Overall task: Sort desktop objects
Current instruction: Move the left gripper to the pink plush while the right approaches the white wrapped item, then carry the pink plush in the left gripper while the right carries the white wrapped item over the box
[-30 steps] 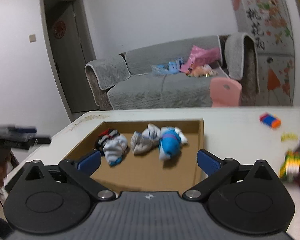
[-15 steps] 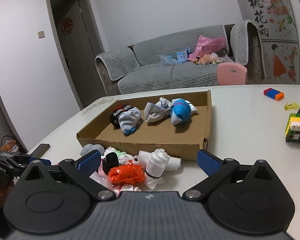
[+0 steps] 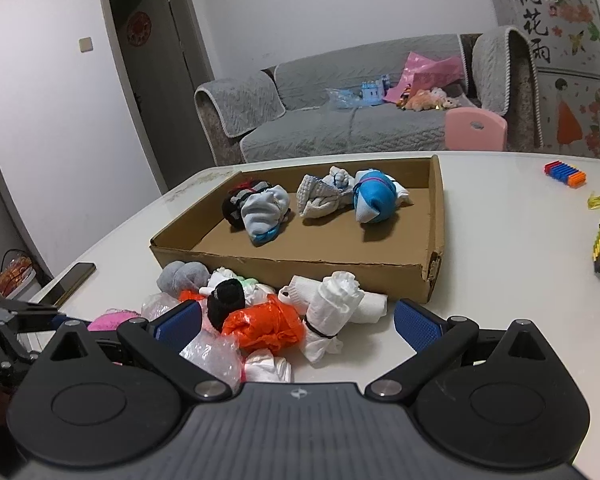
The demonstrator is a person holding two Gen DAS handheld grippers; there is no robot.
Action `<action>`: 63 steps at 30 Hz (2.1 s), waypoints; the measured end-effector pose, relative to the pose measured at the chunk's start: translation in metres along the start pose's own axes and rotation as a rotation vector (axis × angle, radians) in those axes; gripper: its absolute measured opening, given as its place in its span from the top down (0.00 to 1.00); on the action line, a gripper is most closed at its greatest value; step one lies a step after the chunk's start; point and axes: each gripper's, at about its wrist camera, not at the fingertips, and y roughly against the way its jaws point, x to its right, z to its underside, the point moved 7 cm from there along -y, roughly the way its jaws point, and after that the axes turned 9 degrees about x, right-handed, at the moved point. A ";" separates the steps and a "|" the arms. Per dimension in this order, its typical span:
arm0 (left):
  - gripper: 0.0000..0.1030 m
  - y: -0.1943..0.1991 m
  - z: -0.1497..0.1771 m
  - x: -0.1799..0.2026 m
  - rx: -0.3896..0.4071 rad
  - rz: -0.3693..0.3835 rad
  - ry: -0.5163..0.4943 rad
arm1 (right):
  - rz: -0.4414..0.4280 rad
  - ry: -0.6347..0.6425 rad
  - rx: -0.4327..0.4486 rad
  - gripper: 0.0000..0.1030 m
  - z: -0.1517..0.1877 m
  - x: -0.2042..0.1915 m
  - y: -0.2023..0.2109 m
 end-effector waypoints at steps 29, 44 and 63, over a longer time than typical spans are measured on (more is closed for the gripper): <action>0.00 -0.025 0.033 0.075 -0.147 0.091 -1.027 | 0.014 -0.196 -0.078 0.02 0.009 0.011 -0.030; 0.09 -0.026 0.027 0.060 -0.103 0.045 -0.834 | 0.012 -0.224 -0.089 0.74 0.008 0.014 -0.032; 0.18 0.019 -0.008 0.032 0.009 -0.031 -0.579 | 0.018 -0.244 -0.016 0.78 -0.008 0.031 -0.012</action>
